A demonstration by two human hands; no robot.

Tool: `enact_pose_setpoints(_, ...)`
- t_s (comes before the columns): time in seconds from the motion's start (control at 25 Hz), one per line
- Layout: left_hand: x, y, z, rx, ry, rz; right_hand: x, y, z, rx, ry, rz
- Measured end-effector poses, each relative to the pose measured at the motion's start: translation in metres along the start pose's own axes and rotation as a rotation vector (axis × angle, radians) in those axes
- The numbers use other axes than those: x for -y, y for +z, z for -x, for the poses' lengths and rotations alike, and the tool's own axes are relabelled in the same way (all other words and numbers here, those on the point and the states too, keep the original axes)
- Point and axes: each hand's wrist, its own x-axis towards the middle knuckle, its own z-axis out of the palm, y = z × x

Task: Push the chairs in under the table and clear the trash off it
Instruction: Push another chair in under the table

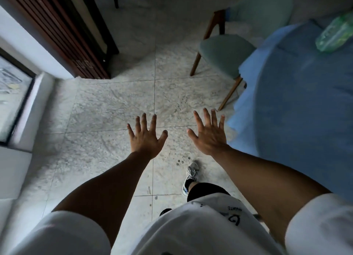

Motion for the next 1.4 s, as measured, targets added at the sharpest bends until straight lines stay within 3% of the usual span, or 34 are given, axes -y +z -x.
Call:
enact_pose_setpoints(0.64,-0.002,-0.101,-0.338,-0.040,-0.026,0.022,0.009,-0.115,-0.336,0.066,-0.013,0.015)
enact_pose_setpoints(1.12,0.061,-0.155,-0.618,0.029,0.087,0.035,0.050,-0.149,-0.578,0.101,0.226,0.018)
enact_pose_setpoints(1.4,0.042,-0.170,-0.759,0.075,0.155,-0.005,0.038,-0.170,-0.708,0.082,0.256,-0.037)
